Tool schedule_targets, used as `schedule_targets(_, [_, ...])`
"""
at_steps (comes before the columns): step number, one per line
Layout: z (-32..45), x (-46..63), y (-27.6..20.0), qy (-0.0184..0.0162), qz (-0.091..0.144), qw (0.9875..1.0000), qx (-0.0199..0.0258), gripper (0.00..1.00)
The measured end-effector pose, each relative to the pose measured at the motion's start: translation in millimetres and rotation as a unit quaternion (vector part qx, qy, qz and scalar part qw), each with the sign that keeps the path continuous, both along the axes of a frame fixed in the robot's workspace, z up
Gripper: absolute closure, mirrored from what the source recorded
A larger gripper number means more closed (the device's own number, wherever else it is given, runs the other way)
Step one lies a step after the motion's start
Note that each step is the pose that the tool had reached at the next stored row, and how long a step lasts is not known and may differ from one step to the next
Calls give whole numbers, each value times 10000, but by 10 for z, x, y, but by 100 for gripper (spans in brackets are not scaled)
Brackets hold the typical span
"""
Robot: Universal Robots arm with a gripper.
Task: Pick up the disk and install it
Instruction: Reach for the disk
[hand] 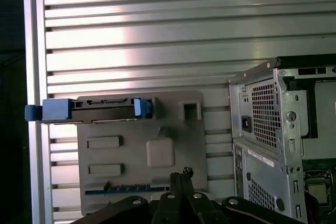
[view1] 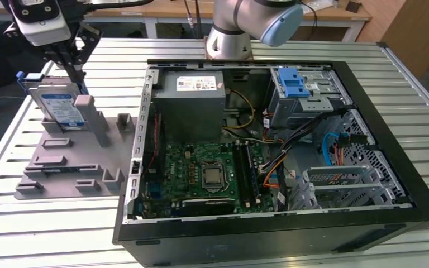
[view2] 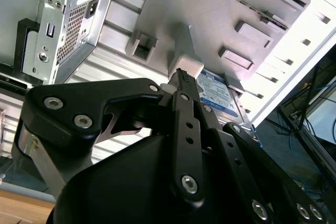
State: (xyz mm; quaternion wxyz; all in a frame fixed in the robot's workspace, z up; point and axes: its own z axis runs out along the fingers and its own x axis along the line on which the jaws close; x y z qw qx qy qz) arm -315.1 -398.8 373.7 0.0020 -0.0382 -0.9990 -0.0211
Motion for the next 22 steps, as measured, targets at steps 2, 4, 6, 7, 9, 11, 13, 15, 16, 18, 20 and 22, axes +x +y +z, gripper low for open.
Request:
schedule_targets(2, [-3,-21,0,0,0,10000,0,89])
schedule_targets(4, [-5,-39,0,1,0,10000,0,89])
schedule_targets(6, [-7,-56,0,2,0,10000,0,89])
schedule_targets(7, [-9,-66,0,3,0,10000,0,89])
schedule_targets(9, [-11,-84,0,3,0,10000,1,89])
schedule_targets(11, [-13,-102,0,4,0,10000,0,89])
schedule_targets(13, [-16,-121,0,5,0,10000,1,89])
schedule_targets(15, [-18,-141,0,6,0,10000,1,89])
schedule_targets(16, [-19,-151,0,7,0,10000,0,89])
schedule_targets(18, [-21,-172,1,7,0,10000,1,89])
schedule_targets(20, [-23,-194,1,8,0,10000,0,89])
schedule_targets(22, [-26,-218,1,8,0,10000,0,89])
